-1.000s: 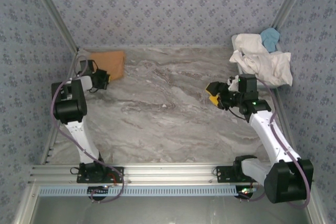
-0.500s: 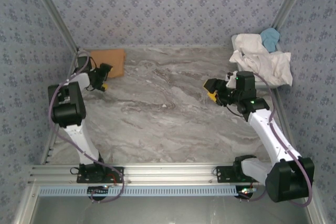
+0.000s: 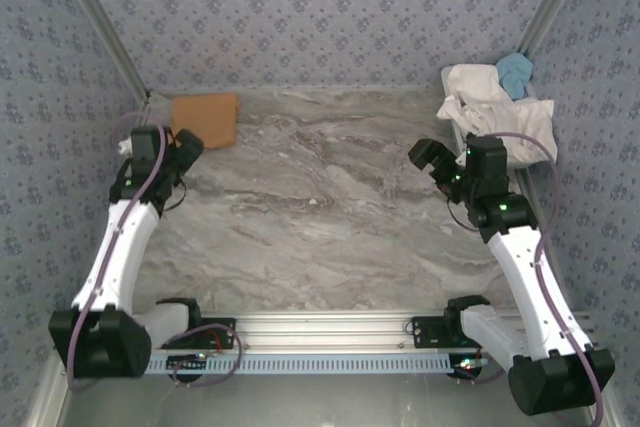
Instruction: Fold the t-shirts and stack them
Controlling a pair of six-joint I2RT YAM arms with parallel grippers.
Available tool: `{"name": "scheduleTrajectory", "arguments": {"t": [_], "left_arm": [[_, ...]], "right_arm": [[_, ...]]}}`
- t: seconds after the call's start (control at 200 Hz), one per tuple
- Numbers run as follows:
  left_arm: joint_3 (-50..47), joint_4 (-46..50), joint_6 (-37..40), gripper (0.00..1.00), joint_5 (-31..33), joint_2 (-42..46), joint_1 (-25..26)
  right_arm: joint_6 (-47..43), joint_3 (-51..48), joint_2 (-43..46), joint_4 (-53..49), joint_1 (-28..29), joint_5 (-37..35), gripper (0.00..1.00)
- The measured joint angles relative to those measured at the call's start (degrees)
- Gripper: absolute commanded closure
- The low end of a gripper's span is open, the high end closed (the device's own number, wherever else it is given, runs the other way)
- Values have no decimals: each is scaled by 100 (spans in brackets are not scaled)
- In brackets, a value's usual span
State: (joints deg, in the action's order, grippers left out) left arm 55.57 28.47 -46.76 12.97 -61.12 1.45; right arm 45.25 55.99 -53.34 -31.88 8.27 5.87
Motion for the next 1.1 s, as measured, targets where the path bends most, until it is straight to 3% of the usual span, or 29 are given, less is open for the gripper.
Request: {"name": "scheduleTrajectory", "arguments": {"t": [0.085, 0.17, 0.345, 0.545, 0.714, 0.859, 1.039, 1.099], "left_arm": [[-756, -166, 507, 2, 826, 741, 61], [-1816, -752, 1261, 2, 1351, 1322, 85], [-3204, -2144, 2653, 2, 1226, 1049, -37], [-3329, -4157, 3169, 2, 791, -826, -365], [-2962, -5239, 3458, 2, 330, -2076, -481], [-2900, -5947, 3630, 2, 0, -2234, -546], [-4004, -8041, 3832, 2, -37, -2461, -387], [-4004, -7949, 3882, 2, -37, -2643, -345]], "right_arm": [[-367, -11, 24, -352, -61, -994, 0], [-977, -656, 120, -2, -186, -1698, 0], [-2295, -2573, -76, 1646, -299, -2520, 0], [-3272, -3440, -1491, 4295, -474, -2400, 0], [-3882, -3370, -2653, 5860, -581, -2031, 0], [-4087, -3445, -3314, 7344, -894, -1631, 0], [-4151, -3936, -3456, 8356, -970, -1412, 0], [-4162, -3958, -3458, 8524, -977, -1394, 0]]}}
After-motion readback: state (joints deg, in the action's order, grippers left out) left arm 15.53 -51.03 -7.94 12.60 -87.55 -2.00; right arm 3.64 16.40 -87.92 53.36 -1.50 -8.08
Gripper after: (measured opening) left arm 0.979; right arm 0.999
